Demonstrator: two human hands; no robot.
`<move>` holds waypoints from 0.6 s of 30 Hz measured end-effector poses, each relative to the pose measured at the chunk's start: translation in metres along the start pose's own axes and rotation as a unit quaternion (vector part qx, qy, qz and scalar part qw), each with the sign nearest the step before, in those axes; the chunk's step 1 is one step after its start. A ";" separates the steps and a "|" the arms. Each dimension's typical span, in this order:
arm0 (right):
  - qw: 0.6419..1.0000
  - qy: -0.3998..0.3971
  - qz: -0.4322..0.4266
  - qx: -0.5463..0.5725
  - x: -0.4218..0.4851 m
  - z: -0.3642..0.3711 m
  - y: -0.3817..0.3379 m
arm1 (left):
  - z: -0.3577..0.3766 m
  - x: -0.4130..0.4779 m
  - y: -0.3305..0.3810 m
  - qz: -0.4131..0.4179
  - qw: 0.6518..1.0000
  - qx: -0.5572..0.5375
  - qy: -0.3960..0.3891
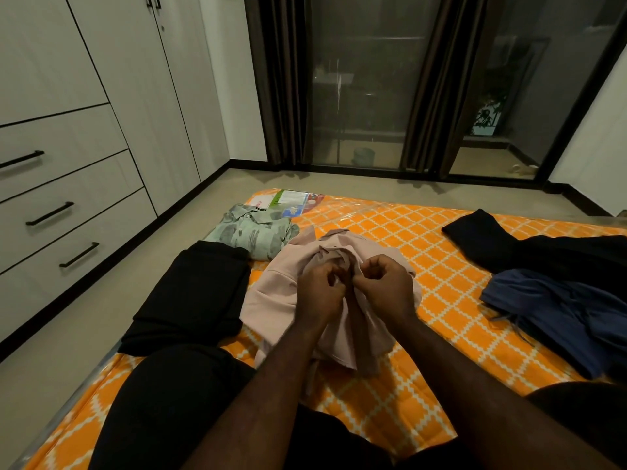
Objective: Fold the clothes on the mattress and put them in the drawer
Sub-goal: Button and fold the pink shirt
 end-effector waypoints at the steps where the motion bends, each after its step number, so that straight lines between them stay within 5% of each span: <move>1: 1.000 -0.012 -0.013 -0.001 -0.001 0.002 -0.003 | 0.001 0.000 0.000 0.002 1.000 -0.005 0.001; 11: 0.999 0.001 -0.037 -0.028 -0.001 0.001 0.000 | 0.013 -0.003 -0.020 -0.235 0.944 -0.229 -0.033; 18: 1.000 -0.007 0.011 0.004 -0.004 0.000 0.000 | 0.014 -0.009 -0.022 -0.275 0.917 -0.290 -0.016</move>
Point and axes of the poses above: each hand's wrist, its own x-axis towards the middle knuckle, its own z-axis out of the palm, y = z × x, the point moved 5 cm from there along x, towards the middle knuckle, and after that the axes turned 11 degrees about y, right-handed, at the moved point
